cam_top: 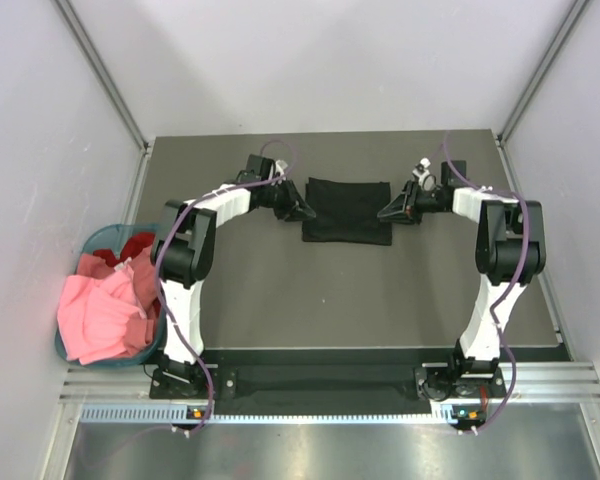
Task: Fold and stack the t-shirts
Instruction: Neatly place the folded tshirt to the corner
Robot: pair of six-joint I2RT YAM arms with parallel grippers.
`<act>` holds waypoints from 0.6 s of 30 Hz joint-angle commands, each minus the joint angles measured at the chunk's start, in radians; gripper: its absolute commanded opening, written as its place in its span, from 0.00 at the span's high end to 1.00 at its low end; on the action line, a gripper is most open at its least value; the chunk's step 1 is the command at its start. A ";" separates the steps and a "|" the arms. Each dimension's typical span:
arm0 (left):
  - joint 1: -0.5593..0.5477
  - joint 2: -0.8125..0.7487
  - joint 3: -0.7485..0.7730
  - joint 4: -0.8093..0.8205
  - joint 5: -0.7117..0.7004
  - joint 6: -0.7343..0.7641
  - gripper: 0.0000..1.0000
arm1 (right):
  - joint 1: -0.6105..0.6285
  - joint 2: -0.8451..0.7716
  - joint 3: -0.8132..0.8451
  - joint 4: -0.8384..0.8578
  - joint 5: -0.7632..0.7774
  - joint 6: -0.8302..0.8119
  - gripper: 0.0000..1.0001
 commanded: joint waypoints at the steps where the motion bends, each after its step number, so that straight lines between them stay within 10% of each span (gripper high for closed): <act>1: 0.005 0.031 0.087 0.162 0.025 -0.077 0.77 | -0.006 0.038 0.052 0.188 0.016 0.136 0.77; 18: 0.048 0.329 0.225 0.537 -0.020 -0.301 0.77 | -0.027 0.396 0.191 0.769 0.036 0.596 0.77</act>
